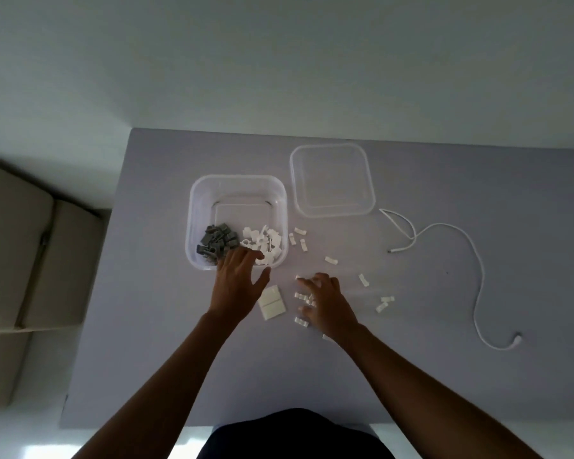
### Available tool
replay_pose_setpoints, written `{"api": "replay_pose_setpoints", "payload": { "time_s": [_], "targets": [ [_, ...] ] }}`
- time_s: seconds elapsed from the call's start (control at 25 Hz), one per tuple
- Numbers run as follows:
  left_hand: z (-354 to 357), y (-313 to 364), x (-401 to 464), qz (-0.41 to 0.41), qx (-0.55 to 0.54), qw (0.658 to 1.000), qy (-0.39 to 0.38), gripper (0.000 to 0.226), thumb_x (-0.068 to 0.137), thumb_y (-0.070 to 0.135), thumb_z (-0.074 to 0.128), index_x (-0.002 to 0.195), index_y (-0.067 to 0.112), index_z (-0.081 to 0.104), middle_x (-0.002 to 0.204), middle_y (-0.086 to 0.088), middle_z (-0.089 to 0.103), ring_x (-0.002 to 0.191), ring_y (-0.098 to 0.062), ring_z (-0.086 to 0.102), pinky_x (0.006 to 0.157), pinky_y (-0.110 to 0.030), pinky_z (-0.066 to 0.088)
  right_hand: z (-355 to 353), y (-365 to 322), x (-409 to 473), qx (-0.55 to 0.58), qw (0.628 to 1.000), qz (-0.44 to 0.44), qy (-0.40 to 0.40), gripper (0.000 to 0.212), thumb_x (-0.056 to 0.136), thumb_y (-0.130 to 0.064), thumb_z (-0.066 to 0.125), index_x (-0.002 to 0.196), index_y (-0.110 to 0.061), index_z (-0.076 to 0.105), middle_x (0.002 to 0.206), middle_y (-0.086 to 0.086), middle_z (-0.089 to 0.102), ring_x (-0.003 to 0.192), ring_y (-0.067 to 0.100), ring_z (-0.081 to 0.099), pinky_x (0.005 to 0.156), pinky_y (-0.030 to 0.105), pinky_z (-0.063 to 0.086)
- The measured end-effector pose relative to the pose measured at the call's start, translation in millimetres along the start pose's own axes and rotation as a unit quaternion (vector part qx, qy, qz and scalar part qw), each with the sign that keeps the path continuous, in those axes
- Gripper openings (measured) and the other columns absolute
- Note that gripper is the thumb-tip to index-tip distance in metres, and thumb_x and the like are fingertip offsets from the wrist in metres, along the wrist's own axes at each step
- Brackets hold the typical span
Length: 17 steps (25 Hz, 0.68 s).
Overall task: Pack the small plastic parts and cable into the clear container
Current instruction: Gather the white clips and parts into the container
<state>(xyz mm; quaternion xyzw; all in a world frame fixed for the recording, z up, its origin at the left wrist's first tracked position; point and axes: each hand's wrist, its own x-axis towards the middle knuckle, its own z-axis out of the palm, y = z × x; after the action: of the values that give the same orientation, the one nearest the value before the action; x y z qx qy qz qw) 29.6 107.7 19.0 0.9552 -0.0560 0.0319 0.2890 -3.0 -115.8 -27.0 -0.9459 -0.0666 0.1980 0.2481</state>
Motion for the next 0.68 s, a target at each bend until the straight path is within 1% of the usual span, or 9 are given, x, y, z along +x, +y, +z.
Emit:
{"api": "replay_pose_setpoints", "payload": {
  "time_s": [0.08,0.16,0.28,0.36,0.48,0.52,0.6,0.68],
  "targets": [
    [9.1,16.1,-7.3,0.04,-0.027,0.999,-0.011,0.019,0.086,0.021,0.069,0.101,0.013,0.062,0.102,-0.004,0.061,0.096,-0.021,0.056,0.081,-0.033,0.049,7.8,0.6,-8.6,-0.035,0.999,0.003,-0.017,0.059,0.083,-0.026,0.072,0.137,-0.032,0.05,0.14,0.002,0.04,0.124,0.023,0.038,0.096,0.034,0.05],
    [21.4,26.0,-18.0,0.056,-0.044,0.996,-0.057,0.013,0.088,0.02,0.066,0.099,0.014,0.062,0.097,-0.001,0.061,0.09,-0.017,0.055,0.075,-0.031,0.05,12.0,1.4,-12.8,-0.05,0.999,-0.013,-0.001,0.049,0.084,-0.023,0.071,0.13,-0.029,0.057,0.135,0.002,0.045,0.119,0.021,0.043,0.091,0.031,0.051],
    [42.4,30.9,-37.4,0.04,-0.042,0.987,-0.152,0.01,0.089,0.023,0.063,0.098,0.018,0.061,0.094,0.003,0.061,0.084,-0.013,0.055,0.069,-0.031,0.052,17.2,8.7,-15.4,-0.025,0.998,-0.056,0.028,0.036,0.077,-0.011,0.077,0.112,-0.016,0.068,0.115,0.008,0.06,0.101,0.025,0.057,0.079,0.032,0.057],
    [54.1,29.0,-47.7,0.006,-0.045,0.98,-0.192,0.013,0.089,0.026,0.063,0.1,0.02,0.061,0.095,0.003,0.062,0.084,-0.014,0.058,0.069,-0.026,0.051,18.8,15.1,-13.0,-0.02,0.997,-0.068,0.028,0.031,0.078,-0.008,0.076,0.107,-0.012,0.068,0.11,0.013,0.063,0.095,0.028,0.062,0.076,0.033,0.057],
    [67.5,26.0,-55.2,-0.05,-0.059,0.977,-0.197,0.015,0.086,0.024,0.066,0.099,0.017,0.061,0.096,0.0,0.064,0.083,-0.017,0.06,0.069,-0.024,0.046,16.2,18.4,-9.2,-0.001,0.999,-0.04,0.034,0.02,0.09,-0.014,0.063,0.109,-0.008,0.066,0.113,0.015,0.062,0.099,0.029,0.06,0.083,0.035,0.051],
    [71.0,26.0,-55.7,-0.059,-0.06,0.977,-0.195,0.015,0.086,0.023,0.067,0.098,0.016,0.062,0.096,-0.002,0.064,0.084,-0.02,0.061,0.069,-0.025,0.045,13.5,18.2,-8.5,0.016,0.999,-0.03,0.042,0.017,0.092,-0.014,0.06,0.106,-0.006,0.065,0.111,0.015,0.062,0.097,0.031,0.06,0.082,0.036,0.049],
    [76.8,27.4,-53.9,-0.059,-0.057,0.979,-0.185,0.017,0.086,0.019,0.066,0.1,0.013,0.061,0.098,-0.005,0.063,0.087,-0.025,0.061,0.071,-0.027,0.045,7.6,19.2,-7.4,0.042,0.998,-0.003,0.054,0.011,0.091,-0.015,0.058,0.097,-0.006,0.061,0.104,0.015,0.061,0.089,0.032,0.06,0.077,0.035,0.046],
    [81.5,30.3,-47.8,-0.051,-0.039,0.983,-0.174,0.022,0.088,0.017,0.063,0.109,0.011,0.06,0.105,-0.009,0.06,0.095,-0.026,0.058,0.076,-0.032,0.048,2.0,23.2,-7.9,0.075,0.995,0.033,0.058,0.009,0.089,-0.017,0.061,0.091,-0.01,0.057,0.096,0.012,0.06,0.081,0.029,0.059,0.072,0.035,0.046]
  ]
}}
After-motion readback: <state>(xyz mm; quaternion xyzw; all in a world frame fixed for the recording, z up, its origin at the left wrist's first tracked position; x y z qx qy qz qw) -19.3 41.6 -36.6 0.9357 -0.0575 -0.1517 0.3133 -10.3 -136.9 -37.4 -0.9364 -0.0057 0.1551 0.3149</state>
